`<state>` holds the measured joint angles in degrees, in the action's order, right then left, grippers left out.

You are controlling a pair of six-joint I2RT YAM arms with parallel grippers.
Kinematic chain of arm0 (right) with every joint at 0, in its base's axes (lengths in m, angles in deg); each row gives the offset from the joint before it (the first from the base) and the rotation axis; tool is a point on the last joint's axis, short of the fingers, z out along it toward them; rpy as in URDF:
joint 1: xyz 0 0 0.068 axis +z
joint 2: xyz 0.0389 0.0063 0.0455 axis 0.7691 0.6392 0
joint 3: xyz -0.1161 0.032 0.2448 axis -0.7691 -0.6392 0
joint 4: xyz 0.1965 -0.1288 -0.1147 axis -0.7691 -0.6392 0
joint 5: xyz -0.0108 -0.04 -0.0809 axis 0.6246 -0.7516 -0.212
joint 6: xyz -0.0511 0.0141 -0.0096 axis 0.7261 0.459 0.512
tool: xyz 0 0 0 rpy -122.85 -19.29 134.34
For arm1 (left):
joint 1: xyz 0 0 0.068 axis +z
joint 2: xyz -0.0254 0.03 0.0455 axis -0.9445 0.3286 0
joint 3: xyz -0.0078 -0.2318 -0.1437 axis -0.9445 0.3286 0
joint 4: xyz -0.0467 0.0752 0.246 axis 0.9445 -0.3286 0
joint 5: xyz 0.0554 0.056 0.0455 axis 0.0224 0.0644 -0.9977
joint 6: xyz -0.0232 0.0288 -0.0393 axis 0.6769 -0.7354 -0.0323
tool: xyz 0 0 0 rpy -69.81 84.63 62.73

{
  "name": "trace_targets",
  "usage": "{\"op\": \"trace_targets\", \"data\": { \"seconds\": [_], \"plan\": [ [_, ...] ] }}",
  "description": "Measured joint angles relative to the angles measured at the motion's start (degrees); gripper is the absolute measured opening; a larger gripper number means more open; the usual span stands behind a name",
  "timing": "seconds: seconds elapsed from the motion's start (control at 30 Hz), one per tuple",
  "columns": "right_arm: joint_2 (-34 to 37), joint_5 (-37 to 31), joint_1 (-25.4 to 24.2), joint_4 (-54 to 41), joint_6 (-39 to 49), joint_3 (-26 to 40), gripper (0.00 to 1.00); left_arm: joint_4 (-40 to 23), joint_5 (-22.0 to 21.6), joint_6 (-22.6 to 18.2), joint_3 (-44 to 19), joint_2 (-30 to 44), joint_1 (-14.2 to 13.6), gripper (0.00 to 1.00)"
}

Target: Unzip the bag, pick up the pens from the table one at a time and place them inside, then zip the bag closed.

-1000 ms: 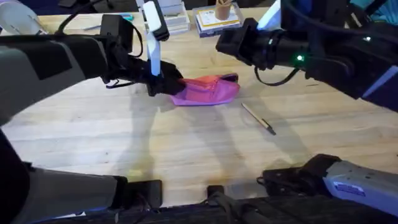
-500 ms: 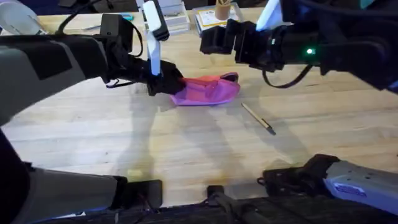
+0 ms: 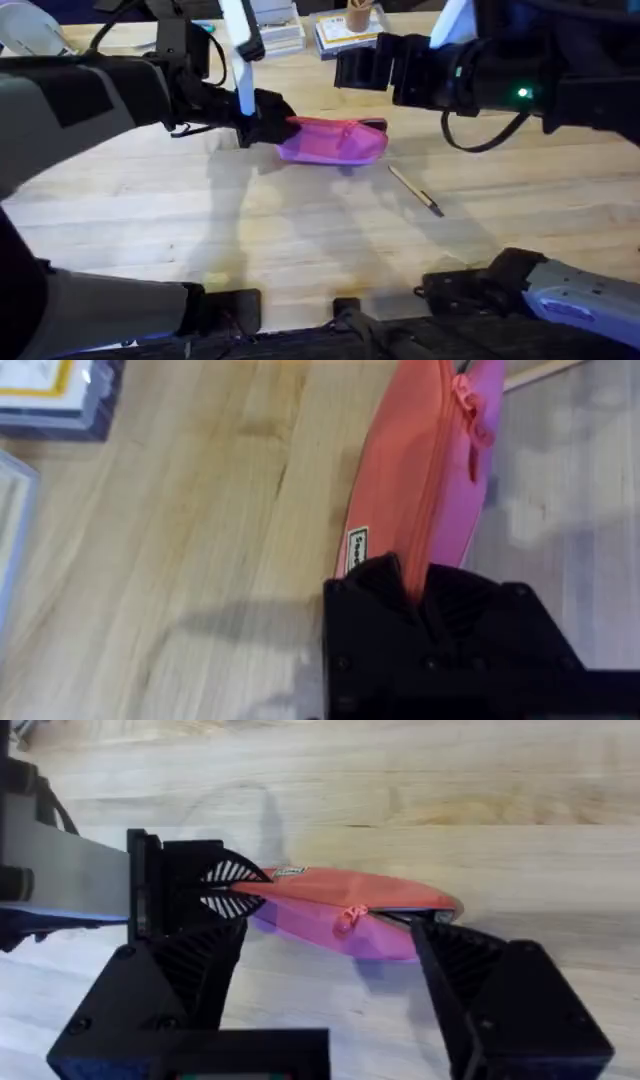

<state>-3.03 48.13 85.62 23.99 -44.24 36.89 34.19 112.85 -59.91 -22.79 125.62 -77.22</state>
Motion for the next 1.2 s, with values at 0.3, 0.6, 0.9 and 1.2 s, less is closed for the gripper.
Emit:
{"op": "trace_targets", "data": {
  "seconds": [0.3,0.6,0.9,1.2],
  "plan": [
    [0.0,4.0,0.0,-0.4,-2.6,0.0,0.998,1.6,3.4,0.0,0.0,0.4,0.7,0.043],
    [1.6,6.0,3.7,-5.4,-10.4,0.0,0.998,1.6,3.4,0.0,0.0,0.4,0.7,0.042],
    [9.6,-3.9,12.7,-7.8,-17.3,0.0,0.998,1.6,3.6,0.0,0.0,0.4,0.7,0.042],
    [15.0,-6.4,12.9,-7.5,-23.8,0.0,0.997,1.6,3.6,0.0,0.0,0.4,0.7,0.044]
  ]
}}
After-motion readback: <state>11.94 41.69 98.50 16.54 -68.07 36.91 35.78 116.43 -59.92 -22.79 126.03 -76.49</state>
